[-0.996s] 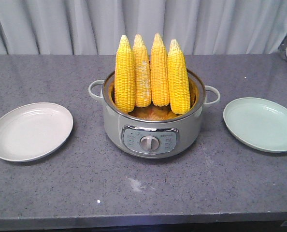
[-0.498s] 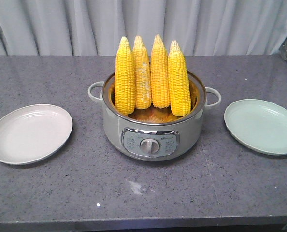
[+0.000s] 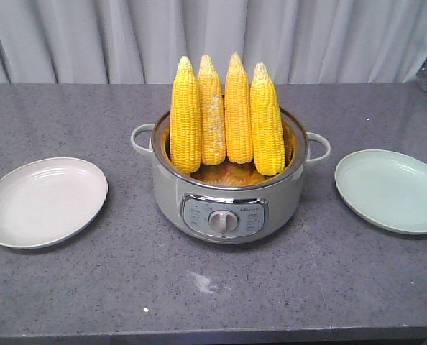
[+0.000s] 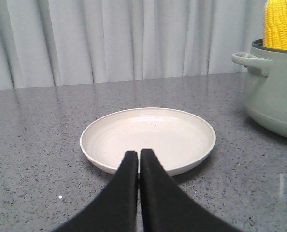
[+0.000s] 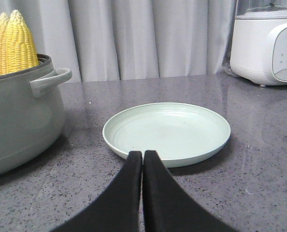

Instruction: Distribute corn equally

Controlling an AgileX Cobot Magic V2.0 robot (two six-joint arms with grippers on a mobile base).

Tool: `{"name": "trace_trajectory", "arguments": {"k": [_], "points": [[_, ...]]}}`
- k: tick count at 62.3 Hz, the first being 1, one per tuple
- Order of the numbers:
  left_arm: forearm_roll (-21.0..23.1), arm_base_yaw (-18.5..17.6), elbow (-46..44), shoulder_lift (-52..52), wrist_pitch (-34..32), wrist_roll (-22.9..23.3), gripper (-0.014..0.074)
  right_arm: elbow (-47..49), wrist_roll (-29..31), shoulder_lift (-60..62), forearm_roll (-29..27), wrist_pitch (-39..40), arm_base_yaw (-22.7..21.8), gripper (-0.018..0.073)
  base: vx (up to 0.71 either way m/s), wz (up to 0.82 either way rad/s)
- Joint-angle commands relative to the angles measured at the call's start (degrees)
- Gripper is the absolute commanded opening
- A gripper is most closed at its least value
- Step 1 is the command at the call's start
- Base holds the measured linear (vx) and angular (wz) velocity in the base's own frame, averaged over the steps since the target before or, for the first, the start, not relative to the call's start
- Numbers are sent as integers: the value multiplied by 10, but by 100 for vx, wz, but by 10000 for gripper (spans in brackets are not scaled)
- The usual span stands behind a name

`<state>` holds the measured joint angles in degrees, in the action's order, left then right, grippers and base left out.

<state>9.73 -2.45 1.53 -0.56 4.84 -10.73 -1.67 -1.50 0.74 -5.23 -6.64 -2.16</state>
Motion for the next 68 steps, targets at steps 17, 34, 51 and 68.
{"name": "trace_trajectory", "arguments": {"k": [17,34,51,68], "points": [[1,-1,2,-10,-39,7,-6,-5,4,3,6,41,2,-1,0,0],[1,-1,2,-10,-39,7,-6,-5,4,3,6,41,2,-1,0,0],[1,-1,2,-10,-39,7,-6,-5,4,3,6,41,2,-1,0,0],[1,-1,2,-10,-39,7,-6,-5,4,3,6,41,2,-1,0,0]]}}
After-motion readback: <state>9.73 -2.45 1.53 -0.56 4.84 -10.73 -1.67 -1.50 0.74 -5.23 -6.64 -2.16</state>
